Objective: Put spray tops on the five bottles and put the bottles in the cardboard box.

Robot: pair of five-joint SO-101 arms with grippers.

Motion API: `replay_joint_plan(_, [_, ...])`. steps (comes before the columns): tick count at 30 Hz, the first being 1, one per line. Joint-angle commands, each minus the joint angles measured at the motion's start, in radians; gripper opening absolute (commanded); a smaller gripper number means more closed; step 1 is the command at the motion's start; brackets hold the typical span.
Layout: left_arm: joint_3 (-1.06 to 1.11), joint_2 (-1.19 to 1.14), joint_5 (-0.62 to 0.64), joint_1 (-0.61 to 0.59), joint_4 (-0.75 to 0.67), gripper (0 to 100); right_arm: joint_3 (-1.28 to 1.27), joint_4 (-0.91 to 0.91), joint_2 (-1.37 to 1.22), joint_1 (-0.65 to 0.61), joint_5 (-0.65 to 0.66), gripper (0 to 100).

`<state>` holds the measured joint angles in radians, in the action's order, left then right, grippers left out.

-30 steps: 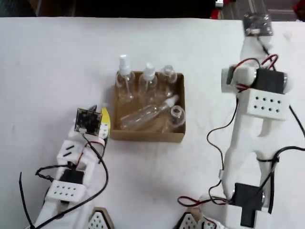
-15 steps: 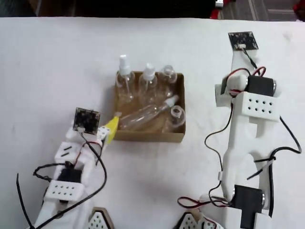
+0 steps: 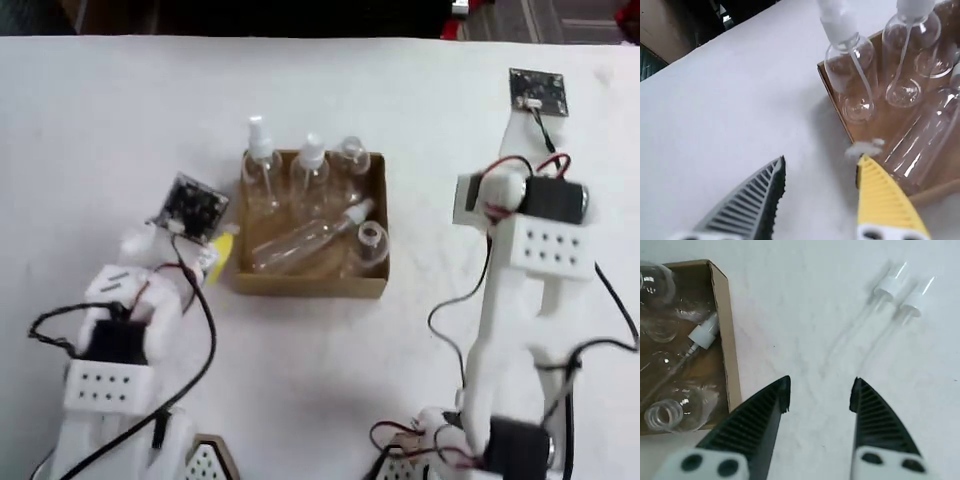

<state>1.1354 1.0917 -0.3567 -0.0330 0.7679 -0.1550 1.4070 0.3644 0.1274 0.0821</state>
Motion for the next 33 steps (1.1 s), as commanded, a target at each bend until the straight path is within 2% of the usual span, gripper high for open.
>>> replay_joint_plan(1, [-0.336,0.012,0.003,0.053,0.279,19,-0.061,0.01,0.206,-0.013,-0.014,17.6])
replay_joint_plan(4, [-0.503,0.004,-0.005,0.147,0.427,19,-0.212,-0.015,0.357,-0.013,-0.014,17.6])
replay_joint_plan(7, [-0.647,-0.096,-0.086,0.266,0.571,19,-0.437,-0.124,0.518,-0.007,-0.014,17.6])
replay_joint_plan(14, [-1.039,-0.604,-0.104,0.352,0.807,19,-1.065,-0.667,0.878,-0.013,-0.014,17.6])
replay_joint_plan(17, [-1.178,-0.782,-0.121,0.366,0.859,19,-1.263,-0.811,1.001,-0.015,-0.014,17.6])
replay_joint_plan(21, [-1.289,-0.992,-0.189,0.358,0.87,19,-1.339,-0.788,1.135,-0.045,-0.008,17.6])
replay_joint_plan(26, [-1.387,-1.207,-0.189,0.367,0.87,19,-1.398,-0.742,1.265,-0.07,-0.005,17.6])
replay_joint_plan(33, [-1.519,-1.383,-0.189,0.4,0.87,21,-1.475,-0.739,1.4,-0.07,-0.003,17.6])
